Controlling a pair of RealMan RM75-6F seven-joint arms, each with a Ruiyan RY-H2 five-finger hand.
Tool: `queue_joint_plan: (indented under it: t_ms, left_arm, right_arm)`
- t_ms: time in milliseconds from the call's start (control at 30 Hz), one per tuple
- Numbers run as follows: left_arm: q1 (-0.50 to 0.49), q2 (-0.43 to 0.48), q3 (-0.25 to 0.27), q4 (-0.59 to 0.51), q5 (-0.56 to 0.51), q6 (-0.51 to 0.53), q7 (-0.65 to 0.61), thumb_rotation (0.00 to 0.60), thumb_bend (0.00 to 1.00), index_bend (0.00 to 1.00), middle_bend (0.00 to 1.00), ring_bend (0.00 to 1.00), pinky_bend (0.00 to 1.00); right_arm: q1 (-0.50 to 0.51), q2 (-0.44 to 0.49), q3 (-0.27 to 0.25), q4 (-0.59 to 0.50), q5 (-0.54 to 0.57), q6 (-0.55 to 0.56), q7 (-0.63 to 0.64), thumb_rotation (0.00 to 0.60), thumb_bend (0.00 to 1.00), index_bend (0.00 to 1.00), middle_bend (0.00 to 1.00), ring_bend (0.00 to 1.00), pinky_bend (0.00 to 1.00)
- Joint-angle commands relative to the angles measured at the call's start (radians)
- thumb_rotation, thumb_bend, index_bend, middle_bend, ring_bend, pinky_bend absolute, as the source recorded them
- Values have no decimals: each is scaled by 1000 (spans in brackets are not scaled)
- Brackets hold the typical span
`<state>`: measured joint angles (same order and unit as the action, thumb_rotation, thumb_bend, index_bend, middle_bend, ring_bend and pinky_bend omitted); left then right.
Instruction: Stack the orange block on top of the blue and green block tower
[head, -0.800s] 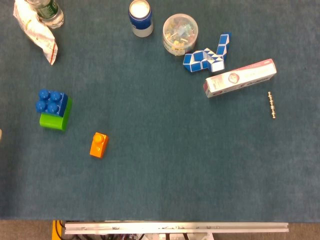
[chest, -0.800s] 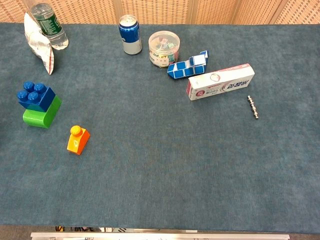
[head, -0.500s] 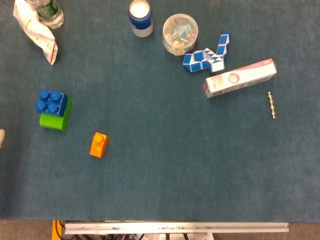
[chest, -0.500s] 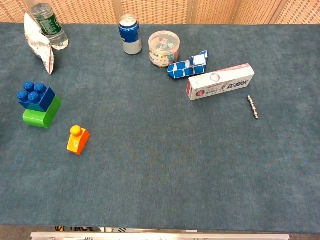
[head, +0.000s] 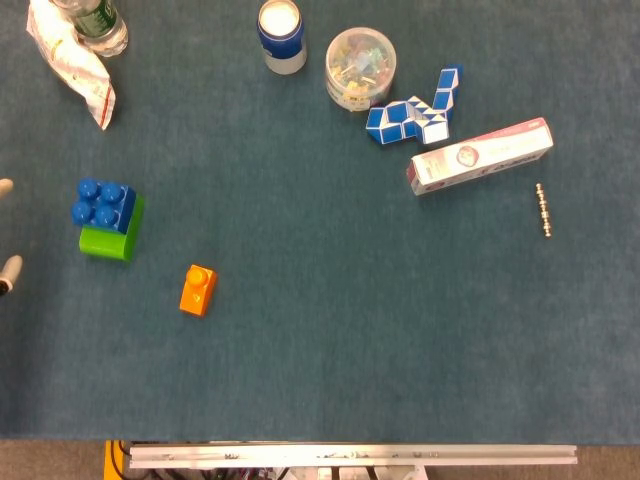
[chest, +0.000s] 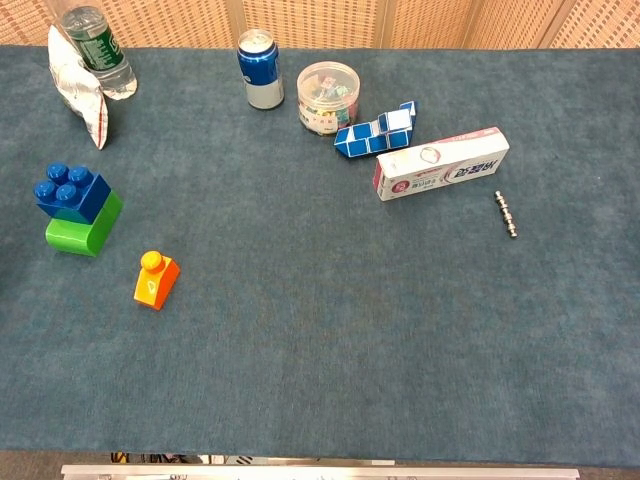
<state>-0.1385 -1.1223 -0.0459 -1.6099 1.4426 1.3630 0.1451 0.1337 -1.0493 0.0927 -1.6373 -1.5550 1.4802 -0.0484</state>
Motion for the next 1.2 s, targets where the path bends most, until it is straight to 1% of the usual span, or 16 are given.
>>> queue_joint_plan:
  t_ms: [33, 400, 500, 600, 733, 1200]
  left_arm:
    - [-33, -5, -4, 34, -23, -54, 3, 600, 258, 183, 220, 181, 150]
    - [-146, -54, 6, 193, 30, -205, -104, 600, 258, 154, 216, 181, 150]
    - [-173, -74, 11, 236, 44, -234, -132, 600, 258, 121, 212, 180, 150]
    - [-196, -94, 17, 275, 56, -258, -146, 600, 254, 66, 197, 178, 150]
    - [-225, -124, 22, 333, 78, -276, -176, 600, 246, 24, 176, 171, 150]
    - [-328, -217, 45, 527, 148, -326, -290, 600, 246, 9, 173, 169, 150]
  right_arm:
    - [3, 2, -1, -3, -1, -5, 3, 600, 253, 312, 357, 305, 352]
    - [-2, 8, -5, -8, 1, 2, 6, 600, 252, 313, 357, 305, 352]
    - [-7, 12, -7, -11, 3, 10, 7, 600, 252, 313, 357, 306, 352]
    - [-12, 14, -10, -14, 2, 14, 6, 600, 252, 313, 359, 308, 351]
    - [-15, 18, -12, -20, 3, 17, 3, 600, 253, 313, 359, 308, 352]
    - [-25, 26, -15, -38, 1, 29, -10, 600, 253, 314, 361, 315, 356]
